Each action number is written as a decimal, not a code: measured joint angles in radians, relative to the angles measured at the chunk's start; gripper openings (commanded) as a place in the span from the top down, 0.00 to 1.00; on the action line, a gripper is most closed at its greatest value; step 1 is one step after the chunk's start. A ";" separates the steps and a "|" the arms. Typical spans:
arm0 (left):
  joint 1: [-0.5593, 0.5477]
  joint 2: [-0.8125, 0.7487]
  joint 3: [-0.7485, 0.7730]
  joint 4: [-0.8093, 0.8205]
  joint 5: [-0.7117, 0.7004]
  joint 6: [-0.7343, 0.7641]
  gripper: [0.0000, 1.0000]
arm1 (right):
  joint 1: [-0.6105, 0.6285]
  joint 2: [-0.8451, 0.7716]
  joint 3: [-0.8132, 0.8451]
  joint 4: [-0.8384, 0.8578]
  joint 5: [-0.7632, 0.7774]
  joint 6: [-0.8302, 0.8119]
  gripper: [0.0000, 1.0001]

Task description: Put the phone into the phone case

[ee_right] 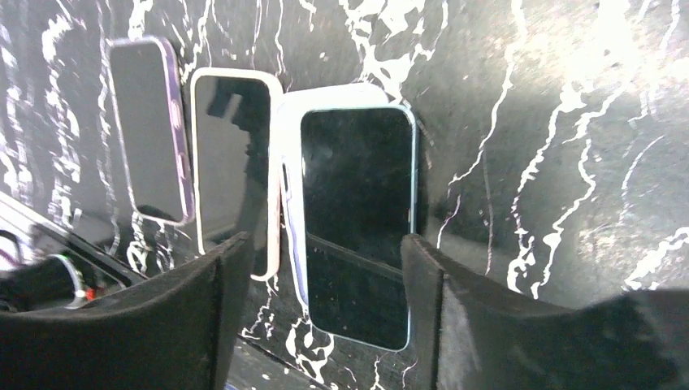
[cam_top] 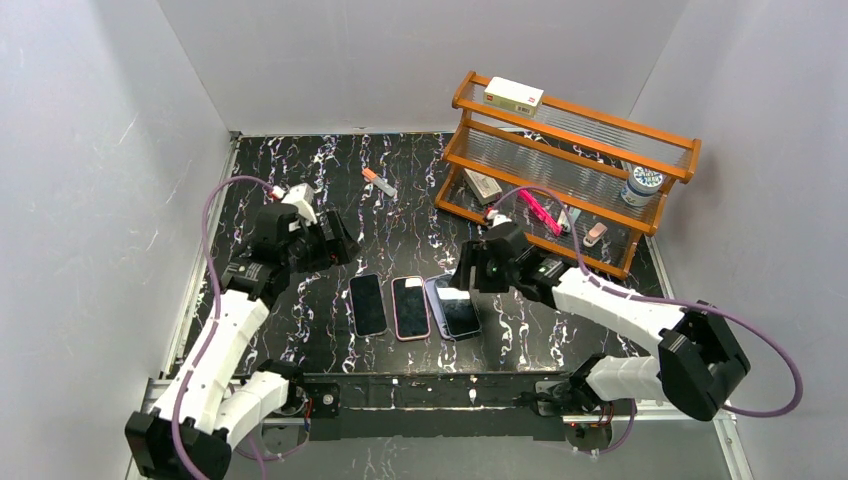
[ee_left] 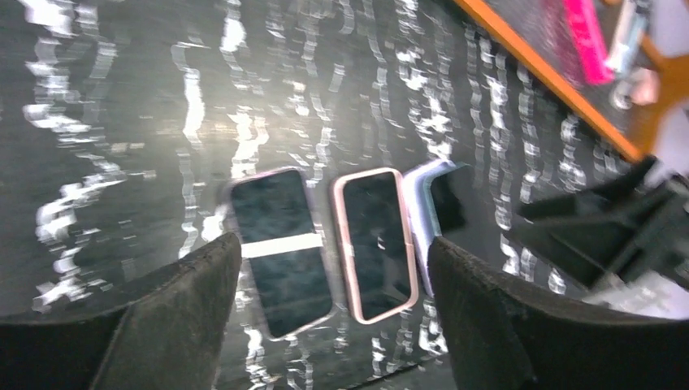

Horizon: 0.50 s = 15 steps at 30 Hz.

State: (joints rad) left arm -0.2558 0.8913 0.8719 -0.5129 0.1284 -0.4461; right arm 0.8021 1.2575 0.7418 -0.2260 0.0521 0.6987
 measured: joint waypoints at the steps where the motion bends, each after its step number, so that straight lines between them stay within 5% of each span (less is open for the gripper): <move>1: -0.002 0.018 -0.003 0.016 0.041 -0.021 0.25 | -0.036 -0.007 -0.005 0.009 -0.030 -0.006 0.36; 7: -0.066 0.089 -0.089 0.154 0.201 -0.163 0.34 | -0.214 -0.008 -0.076 0.060 -0.221 -0.033 0.43; 11: -0.172 0.134 -0.143 0.221 0.200 -0.244 0.36 | -0.271 0.046 -0.105 0.093 -0.347 -0.042 0.42; 15: -0.311 0.198 -0.196 0.309 0.146 -0.325 0.37 | -0.293 0.113 -0.125 0.145 -0.458 -0.042 0.52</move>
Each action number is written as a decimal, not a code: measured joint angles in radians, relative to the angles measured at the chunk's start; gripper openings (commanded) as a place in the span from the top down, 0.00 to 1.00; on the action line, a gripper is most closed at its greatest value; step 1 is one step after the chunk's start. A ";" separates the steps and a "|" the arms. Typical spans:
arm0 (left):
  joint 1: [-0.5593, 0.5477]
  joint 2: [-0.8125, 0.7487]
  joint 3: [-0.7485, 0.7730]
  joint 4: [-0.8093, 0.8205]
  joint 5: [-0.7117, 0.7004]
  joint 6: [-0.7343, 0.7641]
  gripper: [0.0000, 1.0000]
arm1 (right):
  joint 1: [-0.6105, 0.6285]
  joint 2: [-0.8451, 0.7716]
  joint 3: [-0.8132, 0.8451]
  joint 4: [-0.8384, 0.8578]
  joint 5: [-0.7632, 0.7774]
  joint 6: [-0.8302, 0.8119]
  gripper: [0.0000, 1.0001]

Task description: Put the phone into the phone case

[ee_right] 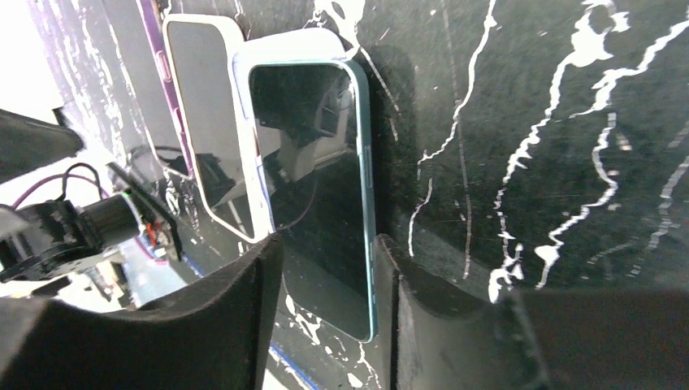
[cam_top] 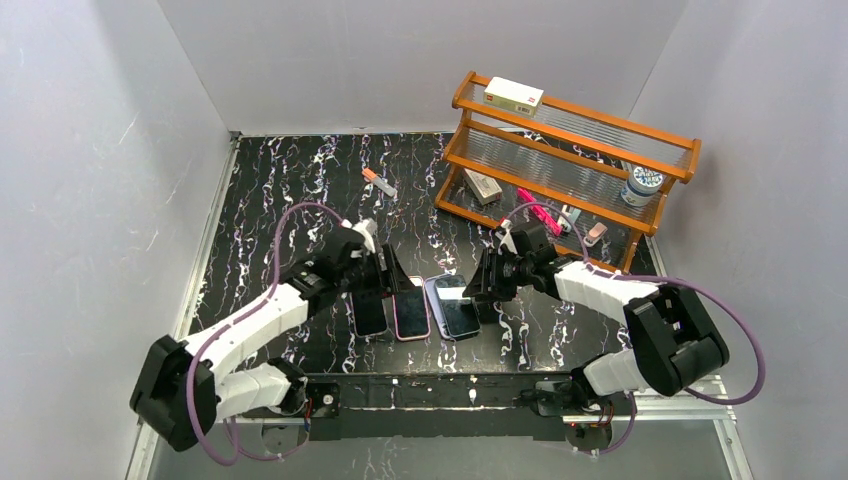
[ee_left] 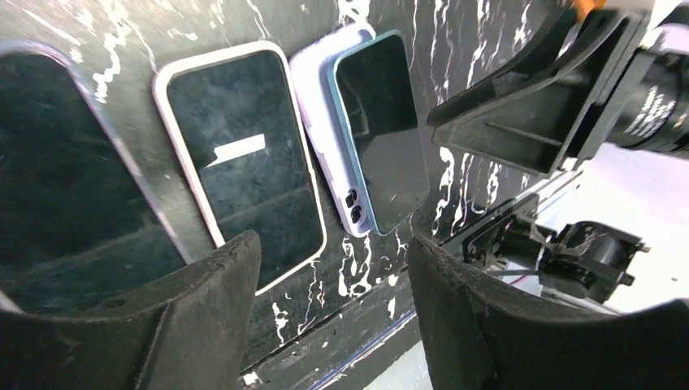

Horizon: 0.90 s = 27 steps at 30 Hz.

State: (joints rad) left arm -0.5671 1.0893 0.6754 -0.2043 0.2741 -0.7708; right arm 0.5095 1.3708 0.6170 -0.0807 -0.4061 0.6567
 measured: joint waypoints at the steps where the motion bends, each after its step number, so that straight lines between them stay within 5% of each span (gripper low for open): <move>1: -0.032 0.016 -0.011 0.021 -0.016 -0.018 0.37 | -0.002 0.011 -0.005 0.013 -0.023 0.001 0.54; 7: -0.163 0.131 -0.032 0.139 -0.096 -0.091 0.43 | -0.005 0.024 -0.014 0.066 -0.085 0.012 0.61; 27: -0.314 0.423 0.001 0.392 -0.208 -0.142 0.48 | -0.052 -0.002 -0.117 0.104 -0.041 0.068 0.58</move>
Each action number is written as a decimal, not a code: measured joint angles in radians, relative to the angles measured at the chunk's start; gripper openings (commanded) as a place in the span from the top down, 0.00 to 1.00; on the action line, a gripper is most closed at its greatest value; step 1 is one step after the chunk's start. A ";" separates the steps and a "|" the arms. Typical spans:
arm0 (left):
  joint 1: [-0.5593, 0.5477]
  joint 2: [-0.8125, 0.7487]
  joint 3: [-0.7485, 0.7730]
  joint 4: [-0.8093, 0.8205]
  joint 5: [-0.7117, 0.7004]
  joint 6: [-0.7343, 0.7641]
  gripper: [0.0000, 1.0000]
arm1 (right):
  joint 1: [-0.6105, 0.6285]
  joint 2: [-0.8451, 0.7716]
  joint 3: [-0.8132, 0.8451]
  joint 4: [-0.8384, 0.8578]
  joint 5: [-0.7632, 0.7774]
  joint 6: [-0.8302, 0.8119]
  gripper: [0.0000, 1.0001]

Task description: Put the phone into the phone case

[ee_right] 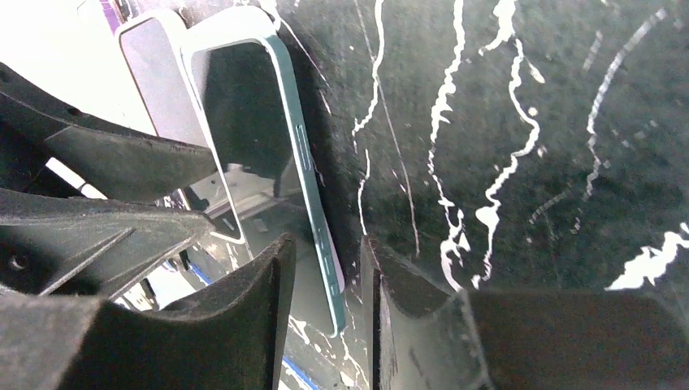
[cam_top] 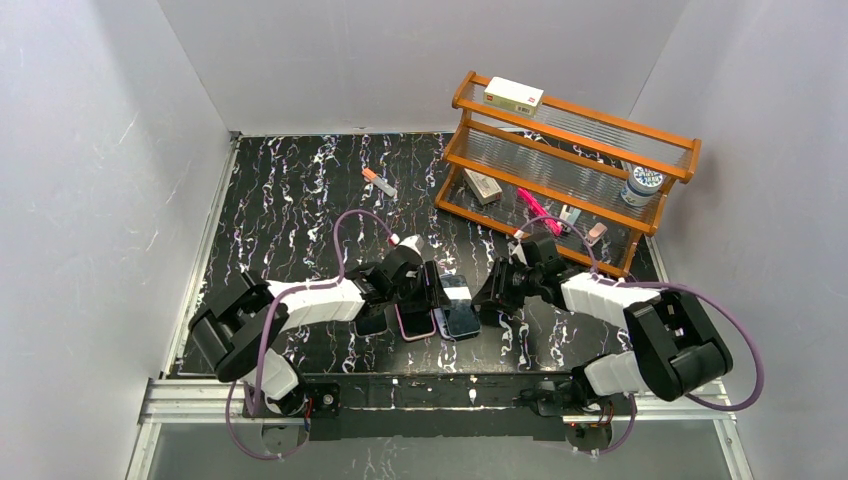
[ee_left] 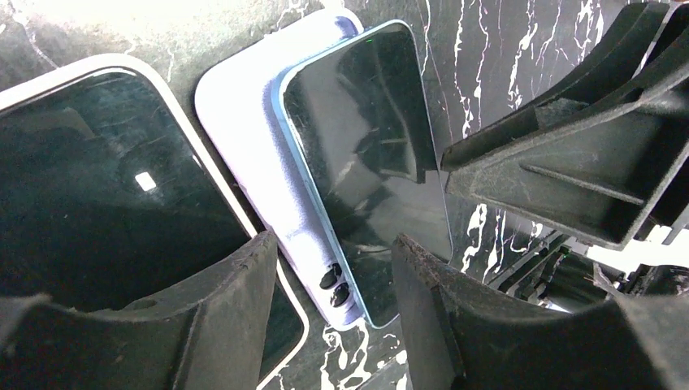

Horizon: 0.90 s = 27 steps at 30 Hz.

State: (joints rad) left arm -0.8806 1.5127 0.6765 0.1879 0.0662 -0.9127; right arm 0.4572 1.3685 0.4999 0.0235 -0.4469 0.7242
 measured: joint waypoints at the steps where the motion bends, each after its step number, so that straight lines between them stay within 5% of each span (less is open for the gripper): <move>1: -0.003 0.008 0.006 0.000 -0.003 0.001 0.48 | -0.004 -0.007 -0.008 -0.002 0.000 0.003 0.58; 18: -0.053 0.115 0.066 0.068 -0.033 0.016 0.48 | -0.035 -0.100 -0.038 -0.005 0.003 0.037 0.59; 27: -0.064 0.092 0.083 -0.011 -0.081 0.028 0.36 | -0.039 -0.106 -0.083 0.006 -0.008 0.067 0.65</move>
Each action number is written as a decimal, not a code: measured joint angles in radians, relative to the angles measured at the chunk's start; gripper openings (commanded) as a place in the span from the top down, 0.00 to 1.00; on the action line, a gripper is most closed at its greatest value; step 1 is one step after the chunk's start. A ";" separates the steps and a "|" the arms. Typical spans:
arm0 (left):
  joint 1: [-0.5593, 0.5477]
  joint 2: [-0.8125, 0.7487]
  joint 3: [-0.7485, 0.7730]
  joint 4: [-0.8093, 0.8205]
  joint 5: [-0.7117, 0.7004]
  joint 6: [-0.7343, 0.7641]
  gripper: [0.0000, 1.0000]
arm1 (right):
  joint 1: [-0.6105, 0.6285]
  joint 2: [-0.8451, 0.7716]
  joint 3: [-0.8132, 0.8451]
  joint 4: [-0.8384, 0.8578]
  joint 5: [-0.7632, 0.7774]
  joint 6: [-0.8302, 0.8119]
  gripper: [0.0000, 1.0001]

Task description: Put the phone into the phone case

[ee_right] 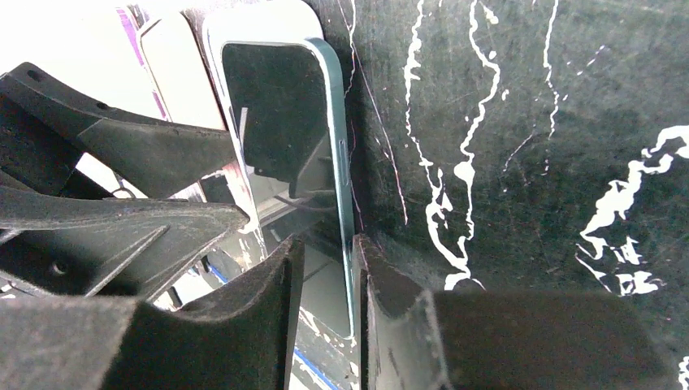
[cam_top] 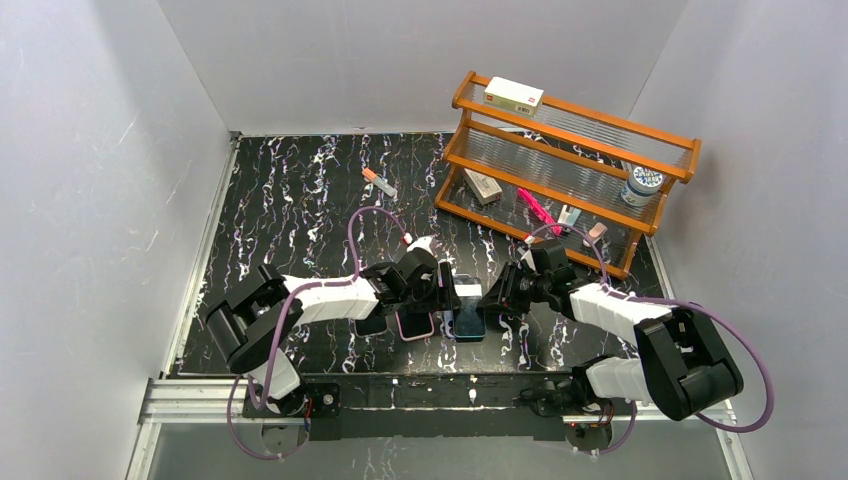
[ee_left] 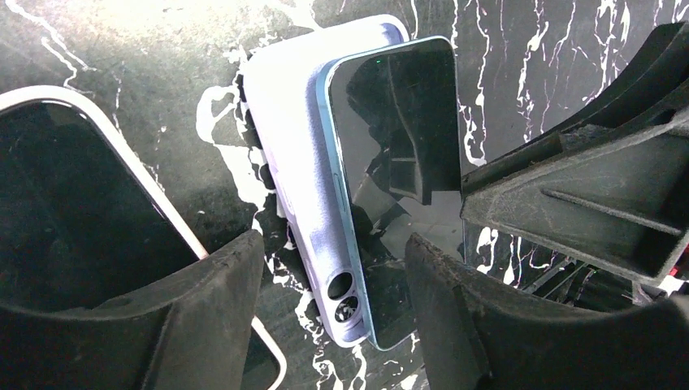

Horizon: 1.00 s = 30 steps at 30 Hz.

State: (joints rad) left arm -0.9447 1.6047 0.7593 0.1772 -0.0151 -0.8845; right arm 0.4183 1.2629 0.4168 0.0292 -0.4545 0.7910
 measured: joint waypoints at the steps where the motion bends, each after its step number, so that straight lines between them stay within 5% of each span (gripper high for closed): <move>1: 0.000 -0.006 0.003 -0.015 -0.005 0.003 0.35 | 0.000 0.000 -0.003 0.002 -0.004 0.002 0.65; 6: -0.002 -0.010 0.019 -0.049 -0.015 0.014 0.36 | -0.005 0.005 -0.009 0.019 -0.021 0.014 0.72; 17: 0.000 0.031 0.019 0.012 0.039 0.035 0.57 | -0.006 0.061 -0.016 0.114 -0.095 0.037 0.74; 30: 0.008 0.045 0.002 0.073 0.076 0.034 0.54 | -0.006 0.121 0.025 0.115 -0.068 -0.038 0.75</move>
State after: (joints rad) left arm -0.9367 1.6497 0.7612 0.2504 0.0612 -0.8505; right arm 0.4122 1.3842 0.4416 0.1444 -0.5224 0.7528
